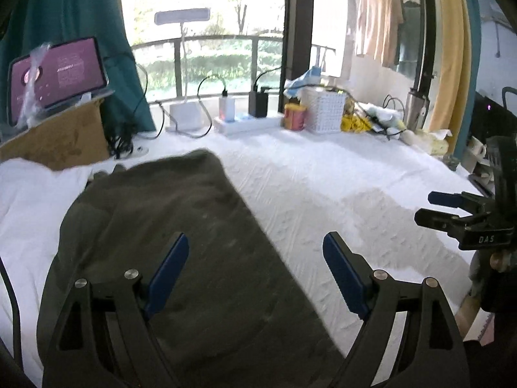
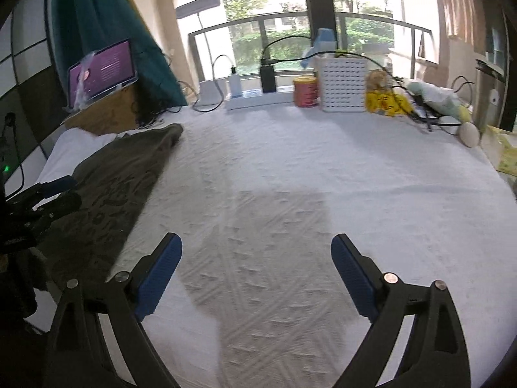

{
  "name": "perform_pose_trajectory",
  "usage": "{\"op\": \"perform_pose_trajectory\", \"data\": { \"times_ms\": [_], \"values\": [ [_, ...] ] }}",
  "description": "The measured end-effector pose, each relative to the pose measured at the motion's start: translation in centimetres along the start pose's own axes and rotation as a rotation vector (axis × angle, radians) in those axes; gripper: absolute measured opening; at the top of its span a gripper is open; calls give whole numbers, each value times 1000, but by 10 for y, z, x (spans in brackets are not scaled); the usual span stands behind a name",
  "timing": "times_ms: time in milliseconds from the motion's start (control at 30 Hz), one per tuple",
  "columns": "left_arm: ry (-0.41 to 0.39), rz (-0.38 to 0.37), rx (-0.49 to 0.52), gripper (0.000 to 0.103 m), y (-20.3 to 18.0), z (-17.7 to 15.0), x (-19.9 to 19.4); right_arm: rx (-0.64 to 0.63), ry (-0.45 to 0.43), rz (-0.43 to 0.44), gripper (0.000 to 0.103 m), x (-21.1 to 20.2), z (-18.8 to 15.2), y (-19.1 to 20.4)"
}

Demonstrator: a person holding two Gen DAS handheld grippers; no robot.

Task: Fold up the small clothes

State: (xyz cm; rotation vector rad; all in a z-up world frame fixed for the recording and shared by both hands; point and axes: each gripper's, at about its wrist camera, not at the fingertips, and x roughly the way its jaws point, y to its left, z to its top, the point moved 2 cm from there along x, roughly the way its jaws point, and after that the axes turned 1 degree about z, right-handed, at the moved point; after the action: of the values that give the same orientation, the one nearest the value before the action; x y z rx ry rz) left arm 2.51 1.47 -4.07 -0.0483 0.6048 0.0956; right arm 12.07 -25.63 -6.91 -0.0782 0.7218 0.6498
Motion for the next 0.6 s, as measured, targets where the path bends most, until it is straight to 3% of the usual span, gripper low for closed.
{"op": "perform_pose_trajectory", "data": {
  "times_ms": [233, 600],
  "values": [
    [-86, -166, -68, 87, -8, 26, -1, 7, -27, -58, 93, -19, 7, -14],
    [-208, -223, -19, 87, -28, 67, -19, 16, -145, -156, 93, -68, 32, -34]
  ]
}}
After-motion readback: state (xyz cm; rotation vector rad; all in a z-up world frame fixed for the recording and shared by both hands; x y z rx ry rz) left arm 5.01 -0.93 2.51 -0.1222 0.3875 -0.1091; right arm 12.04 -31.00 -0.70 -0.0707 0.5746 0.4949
